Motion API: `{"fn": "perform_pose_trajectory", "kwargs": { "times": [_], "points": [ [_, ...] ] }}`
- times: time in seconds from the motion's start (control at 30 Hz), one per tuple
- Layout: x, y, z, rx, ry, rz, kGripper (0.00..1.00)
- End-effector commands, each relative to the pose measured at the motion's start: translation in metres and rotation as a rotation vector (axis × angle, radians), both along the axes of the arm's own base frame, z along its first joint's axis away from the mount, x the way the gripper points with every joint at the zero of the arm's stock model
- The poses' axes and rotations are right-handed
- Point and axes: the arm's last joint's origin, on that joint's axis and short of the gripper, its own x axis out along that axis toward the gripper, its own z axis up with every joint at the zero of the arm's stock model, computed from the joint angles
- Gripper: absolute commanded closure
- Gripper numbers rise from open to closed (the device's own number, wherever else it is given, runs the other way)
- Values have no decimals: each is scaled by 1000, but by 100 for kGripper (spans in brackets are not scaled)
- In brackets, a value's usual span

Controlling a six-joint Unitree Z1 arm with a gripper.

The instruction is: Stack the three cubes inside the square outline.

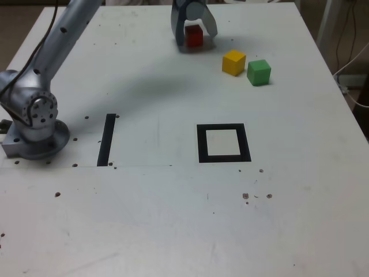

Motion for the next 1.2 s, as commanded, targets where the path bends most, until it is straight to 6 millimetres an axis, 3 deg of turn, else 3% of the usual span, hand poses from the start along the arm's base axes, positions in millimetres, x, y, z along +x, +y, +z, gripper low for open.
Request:
{"fn": "perform_pose_trajectory", "kwargs": {
  "times": [0.0,0.57,0.8,1.0,1.17],
  "points": [
    [-2,-2,-2,-27,26,0,72],
    [-1,-4,-1,-30,24,-7,73],
    [-1,-11,9,-21,24,-18,73],
    [0,-39,29,-10,51,-41,73],
    [4,-86,51,-6,80,-70,73]
  ]
}}
